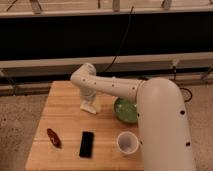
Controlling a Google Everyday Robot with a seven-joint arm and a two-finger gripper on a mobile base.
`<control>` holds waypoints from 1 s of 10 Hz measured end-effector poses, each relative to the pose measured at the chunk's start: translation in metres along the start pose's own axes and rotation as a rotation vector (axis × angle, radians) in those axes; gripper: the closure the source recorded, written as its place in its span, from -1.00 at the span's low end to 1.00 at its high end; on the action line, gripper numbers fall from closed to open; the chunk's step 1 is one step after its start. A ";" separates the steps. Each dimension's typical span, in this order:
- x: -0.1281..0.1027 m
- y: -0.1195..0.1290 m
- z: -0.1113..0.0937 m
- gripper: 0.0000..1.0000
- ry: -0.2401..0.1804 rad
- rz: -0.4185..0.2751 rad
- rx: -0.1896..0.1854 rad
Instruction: Place the white sponge in the ceramic bowl
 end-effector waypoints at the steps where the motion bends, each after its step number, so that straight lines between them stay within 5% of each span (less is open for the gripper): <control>1: 0.000 -0.002 -0.001 -0.60 0.001 -0.006 0.002; 10: 0.001 -0.005 0.012 -0.60 -0.005 -0.039 -0.013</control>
